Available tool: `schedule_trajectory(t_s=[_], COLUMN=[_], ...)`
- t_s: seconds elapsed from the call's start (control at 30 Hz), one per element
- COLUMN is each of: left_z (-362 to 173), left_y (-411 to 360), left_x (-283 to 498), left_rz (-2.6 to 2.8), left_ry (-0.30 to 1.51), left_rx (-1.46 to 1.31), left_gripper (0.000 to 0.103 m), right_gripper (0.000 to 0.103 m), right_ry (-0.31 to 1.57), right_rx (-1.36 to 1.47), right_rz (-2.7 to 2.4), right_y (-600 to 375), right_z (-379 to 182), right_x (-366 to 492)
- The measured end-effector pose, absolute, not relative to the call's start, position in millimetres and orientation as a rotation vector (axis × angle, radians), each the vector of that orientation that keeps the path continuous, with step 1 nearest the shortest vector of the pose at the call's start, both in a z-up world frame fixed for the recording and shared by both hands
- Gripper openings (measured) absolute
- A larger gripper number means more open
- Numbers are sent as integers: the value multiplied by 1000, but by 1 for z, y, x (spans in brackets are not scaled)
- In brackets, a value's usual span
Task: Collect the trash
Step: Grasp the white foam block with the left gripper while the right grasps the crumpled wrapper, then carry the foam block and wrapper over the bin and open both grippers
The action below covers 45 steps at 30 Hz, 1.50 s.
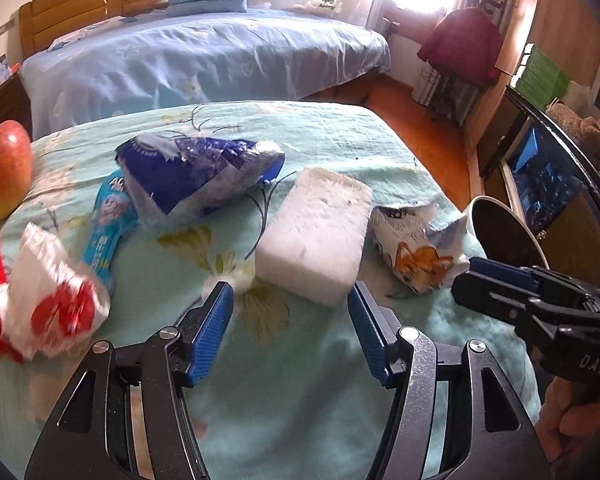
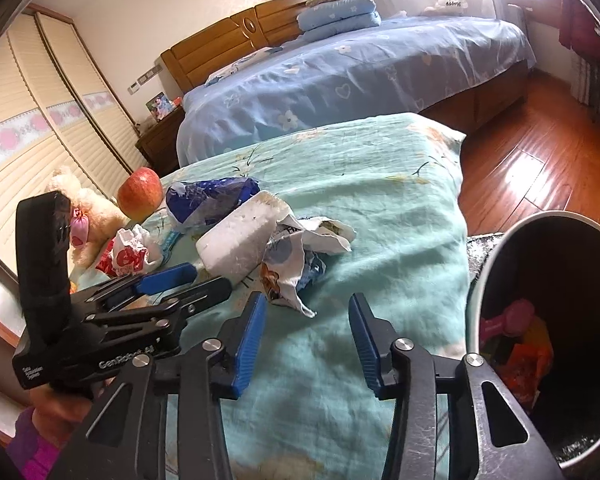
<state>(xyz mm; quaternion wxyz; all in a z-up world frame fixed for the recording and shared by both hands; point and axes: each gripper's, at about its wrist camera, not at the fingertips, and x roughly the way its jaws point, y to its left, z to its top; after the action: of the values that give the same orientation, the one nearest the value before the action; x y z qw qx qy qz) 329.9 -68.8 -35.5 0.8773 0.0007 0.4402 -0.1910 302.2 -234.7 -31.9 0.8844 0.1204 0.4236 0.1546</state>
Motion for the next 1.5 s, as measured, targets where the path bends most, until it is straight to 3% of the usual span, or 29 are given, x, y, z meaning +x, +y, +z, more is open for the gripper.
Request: schedule_trajectory(t_s=[0.1,0.17,0.2,0.27,0.43,1.5], left_z=[-34,-33,-33,-35,-30,-14], left_y=[-70,-75,-76,-80,-81,-136], left_x=[332,333,333,334,326,223], left_rz=[-422,-446,-453,-465,-454,-520], left_ry=[898,889,887,889,858,831], left_rx=[7,22,27,43,63,-21], left_gripper=[60,58,45,43,40,38], right_gripper=[39,27,25,15,9,6], right_ry=[890,897,900,899,888,797], right_rx=[248,247,245,236,232,289], right_rz=[330,338,343,352,356,229], right_y=[-232,-229,-227,-224,-225,-299], right_z=[-36,-38,-38,-38,-35,-13], right_x=[307,310,311,311,304,221])
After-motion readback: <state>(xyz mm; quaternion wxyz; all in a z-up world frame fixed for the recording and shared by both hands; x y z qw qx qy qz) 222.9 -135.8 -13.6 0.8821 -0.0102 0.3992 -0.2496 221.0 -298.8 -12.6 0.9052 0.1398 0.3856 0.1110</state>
